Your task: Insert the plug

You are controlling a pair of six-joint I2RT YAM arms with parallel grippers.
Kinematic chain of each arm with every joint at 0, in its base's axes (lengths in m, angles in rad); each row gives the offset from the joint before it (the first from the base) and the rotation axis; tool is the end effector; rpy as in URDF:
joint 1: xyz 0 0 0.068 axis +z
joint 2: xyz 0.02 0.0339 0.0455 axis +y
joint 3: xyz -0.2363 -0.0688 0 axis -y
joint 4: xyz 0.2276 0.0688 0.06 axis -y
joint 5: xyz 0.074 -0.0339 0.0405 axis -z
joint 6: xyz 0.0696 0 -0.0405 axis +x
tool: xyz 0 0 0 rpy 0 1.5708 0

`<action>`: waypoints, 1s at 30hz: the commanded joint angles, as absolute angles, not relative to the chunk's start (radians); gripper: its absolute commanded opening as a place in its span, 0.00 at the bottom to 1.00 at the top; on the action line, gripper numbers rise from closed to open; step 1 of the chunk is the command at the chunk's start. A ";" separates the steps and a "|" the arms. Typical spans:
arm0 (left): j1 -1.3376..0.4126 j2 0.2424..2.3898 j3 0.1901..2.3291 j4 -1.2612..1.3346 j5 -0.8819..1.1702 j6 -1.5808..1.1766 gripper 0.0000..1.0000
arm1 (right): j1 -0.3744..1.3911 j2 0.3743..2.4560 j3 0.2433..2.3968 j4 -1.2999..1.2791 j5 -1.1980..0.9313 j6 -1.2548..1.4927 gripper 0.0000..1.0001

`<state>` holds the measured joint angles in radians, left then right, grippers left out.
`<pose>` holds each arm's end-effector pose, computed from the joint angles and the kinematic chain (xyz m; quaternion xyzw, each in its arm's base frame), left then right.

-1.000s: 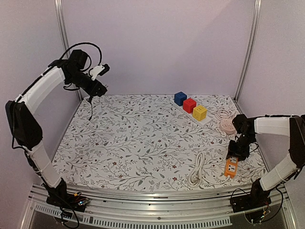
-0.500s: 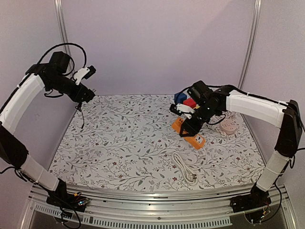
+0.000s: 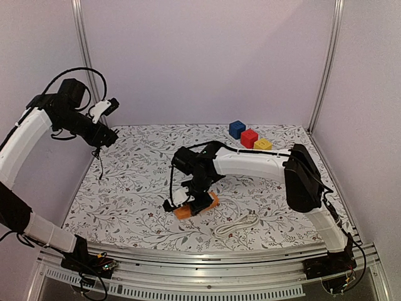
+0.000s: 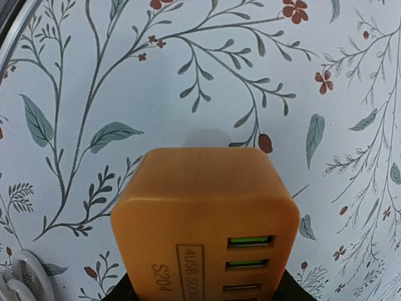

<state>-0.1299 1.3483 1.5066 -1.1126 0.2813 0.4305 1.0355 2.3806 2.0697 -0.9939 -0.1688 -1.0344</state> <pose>0.2599 -0.0534 0.3242 0.3018 0.8949 -0.0871 0.3170 0.2264 0.4048 0.1264 -0.8549 0.4946 0.0836 0.1321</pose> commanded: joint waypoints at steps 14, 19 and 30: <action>-0.177 1.378 1.554 -1.180 0.565 0.397 0.00 | 1.042 2.258 1.995 -0.694 -0.218 -0.810 0.99; -0.198 1.327 1.577 -1.204 0.790 0.459 0.00 | 0.967 1.929 1.653 -0.157 -0.457 -0.434 0.99; -0.506 1.325 1.679 -1.286 0.416 0.479 0.00 | 0.876 1.741 1.506 0.080 -0.427 0.213 0.97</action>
<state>-0.4557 1.3468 1.6329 -1.2293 0.4824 0.4789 0.8505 1.7580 1.6058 -0.0559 -0.3878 -0.0395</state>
